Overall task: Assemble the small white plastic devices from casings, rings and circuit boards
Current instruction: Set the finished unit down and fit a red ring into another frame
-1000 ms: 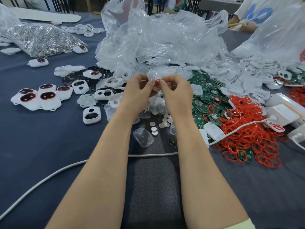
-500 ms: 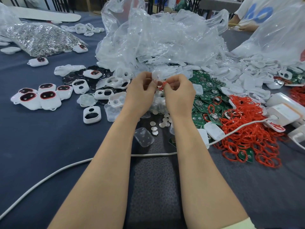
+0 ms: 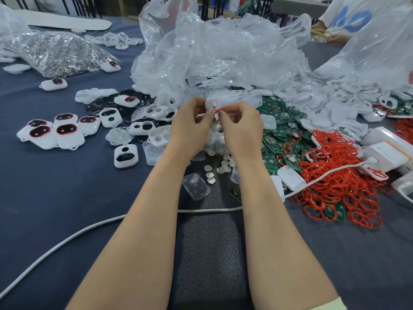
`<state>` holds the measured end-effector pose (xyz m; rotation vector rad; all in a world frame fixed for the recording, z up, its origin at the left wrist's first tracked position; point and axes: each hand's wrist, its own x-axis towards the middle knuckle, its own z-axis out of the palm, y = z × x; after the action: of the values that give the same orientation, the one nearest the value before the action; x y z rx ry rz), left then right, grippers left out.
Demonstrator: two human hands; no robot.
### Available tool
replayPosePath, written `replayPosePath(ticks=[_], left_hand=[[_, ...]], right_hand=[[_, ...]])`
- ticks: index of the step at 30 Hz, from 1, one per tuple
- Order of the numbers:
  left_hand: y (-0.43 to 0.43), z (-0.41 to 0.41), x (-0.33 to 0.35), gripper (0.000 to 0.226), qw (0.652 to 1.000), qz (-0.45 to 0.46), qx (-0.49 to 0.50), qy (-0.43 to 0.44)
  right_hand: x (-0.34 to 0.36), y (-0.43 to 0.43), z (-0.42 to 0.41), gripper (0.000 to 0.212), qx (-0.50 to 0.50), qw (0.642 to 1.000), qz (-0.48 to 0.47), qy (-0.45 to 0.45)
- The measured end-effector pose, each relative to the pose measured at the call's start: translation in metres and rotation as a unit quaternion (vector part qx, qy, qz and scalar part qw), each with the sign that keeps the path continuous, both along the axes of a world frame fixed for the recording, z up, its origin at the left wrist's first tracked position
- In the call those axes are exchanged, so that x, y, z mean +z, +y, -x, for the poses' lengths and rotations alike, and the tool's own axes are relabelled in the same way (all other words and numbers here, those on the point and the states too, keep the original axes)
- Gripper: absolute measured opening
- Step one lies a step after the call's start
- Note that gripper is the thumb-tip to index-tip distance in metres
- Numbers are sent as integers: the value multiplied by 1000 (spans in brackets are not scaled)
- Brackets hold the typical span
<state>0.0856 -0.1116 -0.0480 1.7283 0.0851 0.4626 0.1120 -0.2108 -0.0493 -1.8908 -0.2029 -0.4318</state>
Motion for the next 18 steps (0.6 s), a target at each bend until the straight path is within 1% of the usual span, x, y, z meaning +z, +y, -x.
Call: replayPosePath(ticks=[5, 7, 11, 14, 17, 18], left_hand=[[1, 2, 2, 16, 999, 38, 12, 4], [1, 1, 1, 15, 999, 47, 14, 16], [2, 1, 2, 13, 995, 93, 5, 30], [2, 1, 1, 11, 997, 70, 2, 23], [2, 2, 0, 5, 998, 50, -9, 21], [2, 2, -1, 8, 999, 45, -16, 23]], right_hand=[[-1, 1, 1, 4, -4, 1000, -7, -16], [-1, 1, 0, 3, -10, 1000, -8, -16], [-2, 2, 1, 1, -10, 1000, 4, -15], [-1, 2, 2, 2, -19, 1000, 3, -19], [-1, 2, 2, 5, -25, 999, 12, -15], [-1, 2, 3, 6, -28, 999, 13, -14]])
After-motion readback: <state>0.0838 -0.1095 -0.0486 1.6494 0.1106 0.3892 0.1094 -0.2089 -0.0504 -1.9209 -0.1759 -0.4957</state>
